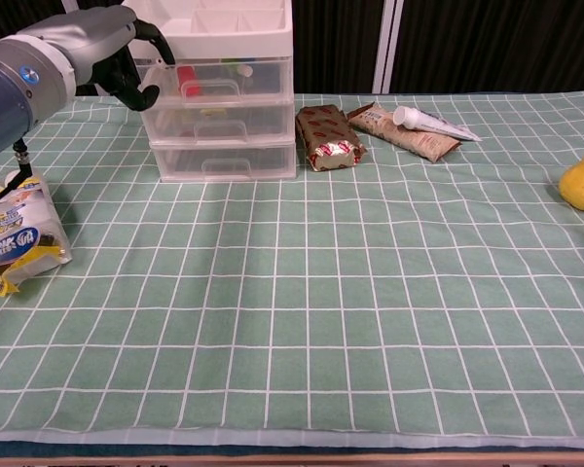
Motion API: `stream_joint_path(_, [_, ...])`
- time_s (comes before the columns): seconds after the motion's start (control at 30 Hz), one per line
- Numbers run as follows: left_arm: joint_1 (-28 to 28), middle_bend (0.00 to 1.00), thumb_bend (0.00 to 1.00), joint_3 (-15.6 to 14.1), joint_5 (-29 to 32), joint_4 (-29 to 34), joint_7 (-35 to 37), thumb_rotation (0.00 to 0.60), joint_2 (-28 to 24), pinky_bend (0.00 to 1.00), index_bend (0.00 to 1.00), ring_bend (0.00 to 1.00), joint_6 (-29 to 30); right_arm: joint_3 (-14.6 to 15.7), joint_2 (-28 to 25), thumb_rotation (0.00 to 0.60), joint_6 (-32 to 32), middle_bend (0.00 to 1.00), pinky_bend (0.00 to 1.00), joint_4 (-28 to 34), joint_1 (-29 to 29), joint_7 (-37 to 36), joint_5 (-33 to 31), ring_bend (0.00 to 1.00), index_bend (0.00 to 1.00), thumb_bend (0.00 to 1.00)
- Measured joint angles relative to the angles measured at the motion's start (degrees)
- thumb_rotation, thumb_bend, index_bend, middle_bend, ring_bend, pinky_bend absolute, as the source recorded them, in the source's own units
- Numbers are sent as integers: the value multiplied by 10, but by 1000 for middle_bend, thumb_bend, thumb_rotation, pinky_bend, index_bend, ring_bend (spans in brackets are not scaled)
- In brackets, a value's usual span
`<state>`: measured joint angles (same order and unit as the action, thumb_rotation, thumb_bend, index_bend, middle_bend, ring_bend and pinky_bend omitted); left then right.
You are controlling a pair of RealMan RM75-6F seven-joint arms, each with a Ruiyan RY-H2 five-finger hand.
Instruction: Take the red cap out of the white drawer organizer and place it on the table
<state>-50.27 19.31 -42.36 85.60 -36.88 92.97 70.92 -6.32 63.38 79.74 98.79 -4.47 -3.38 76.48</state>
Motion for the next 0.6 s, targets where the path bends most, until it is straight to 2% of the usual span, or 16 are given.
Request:
stream_joint_path(0.23, [0,1000,482,5,-2,-2,0,600,1,1000,443,1000,1,0,0,600,0,0,229,0,0,0,0,0,0,91])
stream_joint_path(0.6, [2,1000,482,10,2,4,0,600,-5,1000,480,1000,-2,0,0,600,1,0,229,0,0,0,0,0,0,91])
